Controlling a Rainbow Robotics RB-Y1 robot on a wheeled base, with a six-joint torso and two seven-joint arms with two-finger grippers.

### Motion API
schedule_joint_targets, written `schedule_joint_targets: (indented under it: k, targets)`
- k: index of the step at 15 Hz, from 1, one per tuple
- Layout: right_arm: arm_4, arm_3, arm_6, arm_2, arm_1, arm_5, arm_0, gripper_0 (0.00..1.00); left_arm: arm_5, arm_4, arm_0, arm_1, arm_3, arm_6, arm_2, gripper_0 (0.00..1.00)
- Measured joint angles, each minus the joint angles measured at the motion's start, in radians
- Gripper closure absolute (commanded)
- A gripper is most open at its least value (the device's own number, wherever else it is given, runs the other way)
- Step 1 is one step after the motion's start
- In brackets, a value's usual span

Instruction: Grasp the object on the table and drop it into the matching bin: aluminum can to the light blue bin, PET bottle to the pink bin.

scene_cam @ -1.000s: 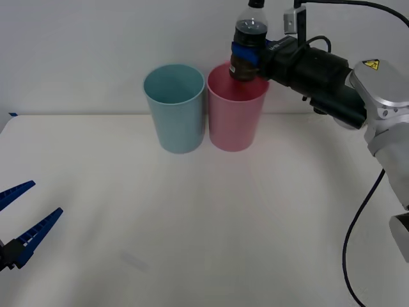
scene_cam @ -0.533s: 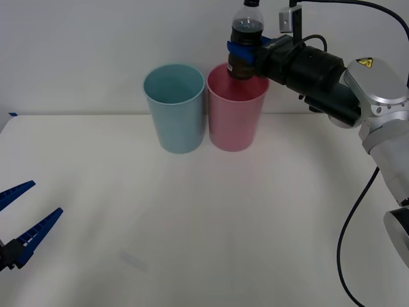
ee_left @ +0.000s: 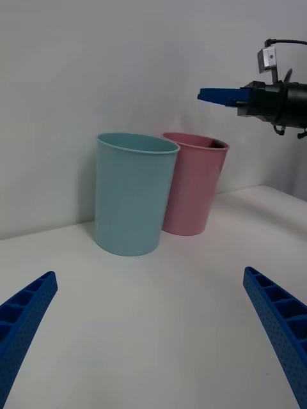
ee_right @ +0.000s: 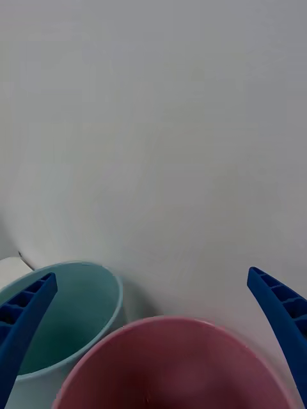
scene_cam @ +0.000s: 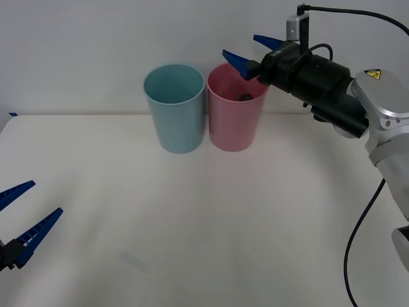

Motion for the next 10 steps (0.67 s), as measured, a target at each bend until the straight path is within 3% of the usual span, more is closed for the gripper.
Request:
schedule_joint_targets:
  k: [10]
  targets:
    - [-0.012, -0.475, -0.002, -0.112, -0.076, -0.023, 0.439, 0.00, 0.000, 0.000, 0.000, 0.000, 0.000, 0.000, 0.000, 0.00]
